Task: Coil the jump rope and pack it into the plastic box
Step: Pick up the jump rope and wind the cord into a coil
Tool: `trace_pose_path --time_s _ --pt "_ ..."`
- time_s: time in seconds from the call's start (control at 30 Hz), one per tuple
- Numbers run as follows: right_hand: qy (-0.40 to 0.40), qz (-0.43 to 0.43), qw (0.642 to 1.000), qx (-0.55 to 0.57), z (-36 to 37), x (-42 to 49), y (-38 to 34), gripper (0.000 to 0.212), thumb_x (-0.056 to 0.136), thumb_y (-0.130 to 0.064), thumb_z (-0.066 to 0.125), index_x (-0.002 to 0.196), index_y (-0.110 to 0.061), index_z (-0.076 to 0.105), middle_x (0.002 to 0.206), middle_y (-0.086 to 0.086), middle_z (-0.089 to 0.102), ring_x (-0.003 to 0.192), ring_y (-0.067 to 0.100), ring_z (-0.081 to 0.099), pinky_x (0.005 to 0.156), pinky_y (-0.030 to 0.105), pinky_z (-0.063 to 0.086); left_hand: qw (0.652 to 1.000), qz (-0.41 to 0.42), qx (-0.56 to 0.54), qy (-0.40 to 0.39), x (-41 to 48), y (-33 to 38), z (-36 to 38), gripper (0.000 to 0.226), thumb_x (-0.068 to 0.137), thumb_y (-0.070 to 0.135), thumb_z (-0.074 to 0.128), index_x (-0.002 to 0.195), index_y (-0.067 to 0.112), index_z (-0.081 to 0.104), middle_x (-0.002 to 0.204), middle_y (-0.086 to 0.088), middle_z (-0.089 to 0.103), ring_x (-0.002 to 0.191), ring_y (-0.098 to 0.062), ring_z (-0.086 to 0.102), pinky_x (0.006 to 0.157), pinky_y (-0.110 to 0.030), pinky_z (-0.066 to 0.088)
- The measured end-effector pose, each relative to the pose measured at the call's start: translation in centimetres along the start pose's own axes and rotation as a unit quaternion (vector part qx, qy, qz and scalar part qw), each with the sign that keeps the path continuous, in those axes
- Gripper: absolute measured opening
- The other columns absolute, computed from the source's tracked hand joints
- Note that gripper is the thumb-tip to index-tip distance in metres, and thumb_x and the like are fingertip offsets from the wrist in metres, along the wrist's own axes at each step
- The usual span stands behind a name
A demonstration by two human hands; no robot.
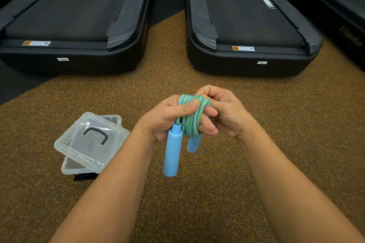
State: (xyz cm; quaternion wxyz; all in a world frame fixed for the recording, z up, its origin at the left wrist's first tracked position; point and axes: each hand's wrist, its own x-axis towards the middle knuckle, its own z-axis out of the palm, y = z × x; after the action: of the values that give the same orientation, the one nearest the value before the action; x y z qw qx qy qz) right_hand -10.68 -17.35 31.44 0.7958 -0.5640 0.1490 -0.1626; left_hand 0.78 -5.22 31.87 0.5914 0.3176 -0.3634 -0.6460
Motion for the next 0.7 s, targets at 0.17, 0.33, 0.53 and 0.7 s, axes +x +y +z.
trace_pose_path --time_s 0.17,0.33,0.53,0.7 --pt "-0.021 0.003 0.999 0.032 0.3 0.1 1.2 0.015 0.072 -0.017 0.075 0.083 -0.015 0.066 0.078 0.019 0.044 0.066 0.020 0.037 0.053 0.024 0.034 1.000 0.015 -0.015 -0.019 0.0 0.6 0.3 0.035 0.082 0.020 0.065 0.107 -0.005 0.065 0.091 -0.021 0.072 0.087 -0.034 0.071 0.082 -0.040 0.056" --pt "0.017 0.025 1.000 0.006 -0.3 0.2 1.5 0.029 0.080 0.013 0.050 0.108 0.018 0.049 0.088 0.018 0.048 0.065 0.019 0.048 0.050 0.023 0.045 1.000 0.023 -0.019 -0.003 0.1 0.7 0.3 0.036 0.079 0.015 0.067 0.108 -0.005 0.065 0.095 -0.023 0.071 0.088 -0.036 0.070 0.084 -0.041 0.055" --pt "0.008 0.050 0.993 0.109 0.4 -0.2 1.4 0.023 0.087 0.008 0.043 0.107 0.020 0.048 0.038 -0.013 0.041 0.029 -0.003 0.035 0.038 0.006 0.031 0.999 0.028 -0.022 0.020 0.5 0.5 0.7 0.031 0.079 0.013 0.060 0.105 -0.002 0.067 0.093 -0.022 0.072 0.085 -0.032 0.071 0.078 -0.039 0.057" --pt "0.068 0.051 0.990 0.116 0.5 0.2 3.1 0.022 0.092 0.001 0.046 0.108 0.002 0.061 0.064 0.000 0.058 0.051 0.004 0.054 0.050 0.015 0.050 0.999 0.030 -0.022 0.024 0.6 0.5 0.3 0.036 0.080 0.018 0.065 0.111 -0.001 0.066 0.098 -0.020 0.072 0.089 -0.030 0.071 0.084 -0.041 0.056"
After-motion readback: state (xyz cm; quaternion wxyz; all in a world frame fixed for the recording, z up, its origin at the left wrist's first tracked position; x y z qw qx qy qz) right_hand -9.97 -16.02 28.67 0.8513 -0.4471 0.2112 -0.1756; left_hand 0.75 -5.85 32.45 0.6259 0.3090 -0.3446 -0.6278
